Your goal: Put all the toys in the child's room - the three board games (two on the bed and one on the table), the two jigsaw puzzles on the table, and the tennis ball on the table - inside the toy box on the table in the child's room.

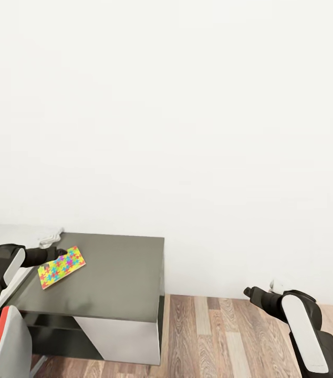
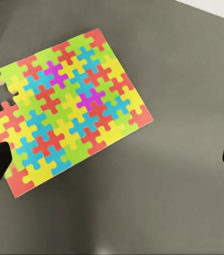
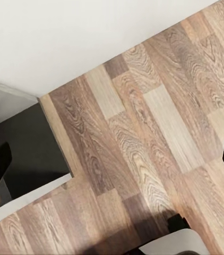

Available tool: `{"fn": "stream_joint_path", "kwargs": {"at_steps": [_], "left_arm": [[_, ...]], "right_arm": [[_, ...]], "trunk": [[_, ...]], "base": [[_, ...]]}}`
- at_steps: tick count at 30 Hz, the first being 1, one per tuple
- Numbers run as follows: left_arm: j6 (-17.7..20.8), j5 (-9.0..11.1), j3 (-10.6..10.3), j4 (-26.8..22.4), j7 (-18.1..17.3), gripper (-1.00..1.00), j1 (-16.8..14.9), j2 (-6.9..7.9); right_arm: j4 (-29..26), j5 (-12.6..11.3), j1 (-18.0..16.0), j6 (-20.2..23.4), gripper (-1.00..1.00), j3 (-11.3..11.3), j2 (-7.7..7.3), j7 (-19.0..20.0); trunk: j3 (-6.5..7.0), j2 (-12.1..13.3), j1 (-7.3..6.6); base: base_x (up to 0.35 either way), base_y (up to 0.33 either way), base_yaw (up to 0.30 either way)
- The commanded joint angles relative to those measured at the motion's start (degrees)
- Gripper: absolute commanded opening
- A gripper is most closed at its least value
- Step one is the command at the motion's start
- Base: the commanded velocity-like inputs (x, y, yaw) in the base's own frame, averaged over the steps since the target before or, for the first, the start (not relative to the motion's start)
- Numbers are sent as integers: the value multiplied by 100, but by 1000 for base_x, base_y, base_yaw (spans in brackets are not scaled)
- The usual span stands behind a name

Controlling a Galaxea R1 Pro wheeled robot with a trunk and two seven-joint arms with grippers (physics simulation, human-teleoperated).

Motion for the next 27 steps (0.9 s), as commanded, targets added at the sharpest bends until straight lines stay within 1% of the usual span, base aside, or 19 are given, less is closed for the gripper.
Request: {"fn": "stream_joint_path", "kwargs": {"at_steps": [1, 5, 7, 9, 11, 13, 14, 15, 17, 21, 24, 27], "left_arm": [[-13, -5, 19, 0, -23, 100, -4, 0], [-167, 0, 28, 13, -23, 100, -4, 5], [-216, 2, 81, 23, -23, 100, -4, 6], [-245, 1, 206, 30, -23, 100, -4, 6], [-282, -6, 448, 38, -6, 100, -4, 2], [-334, -8, 561, 45, 28, 100, -4, 1], [-410, -13, 651, 56, 88, 100, -4, -2], [-449, -15, 685, 62, 129, 100, -4, -4], [-517, -18, 733, 86, 231, 100, -4, -6], [-633, -16, 802, 183, 598, 100, -4, -15], [-713, -15, 816, 208, 739, 100, -4, -29], [-803, -14, 818, 220, 798, 100, -4, -39]], "right_arm": [[-6, -60, -5, 17, 100, 0, -3, -59], [-6, -61, -5, 17, 100, 0, -11, -59], [-6, -62, -5, 17, 100, 0, -14, -59], [-4, -62, -5, 18, 100, 0, -15, -59], [-1, -62, -5, 18, 100, 0, -20, -59], [1, -62, -5, 18, 100, 0, -22, -59], [1, -62, -5, 18, 100, 0, -23, -59], [2, -62, -5, 18, 100, 0, -24, -59], [2, -62, -5, 18, 100, 0, -24, -59], [3, -62, -5, 18, 100, 0, -25, -59], [7, -62, -5, 18, 100, 0, -25, -59], [10, -62, -5, 18, 100, 0, -25, -59]], "trunk": [[-16, -8, 2], [-47, -8, 2], [-64, -8, 2], [-83, -8, 2], [-101, -8, 2], [-120, -8, 2], [-129, -8, 2], [-139, -8, 2], [-157, -8, 2], [-195, -8, 2], [-223, -8, 2], [-252, -8, 2]], "base": [[0, 0, 4], [0, 0, 2], [0, 0, 0], [0, 0, 0], [0, 0, 0], [0, 0, 0], [0, 0, 0], [0, 0, 0], [0, 0, 0], [0, 0, 0], [0, 0, 0], [0, 0, 0]]}}
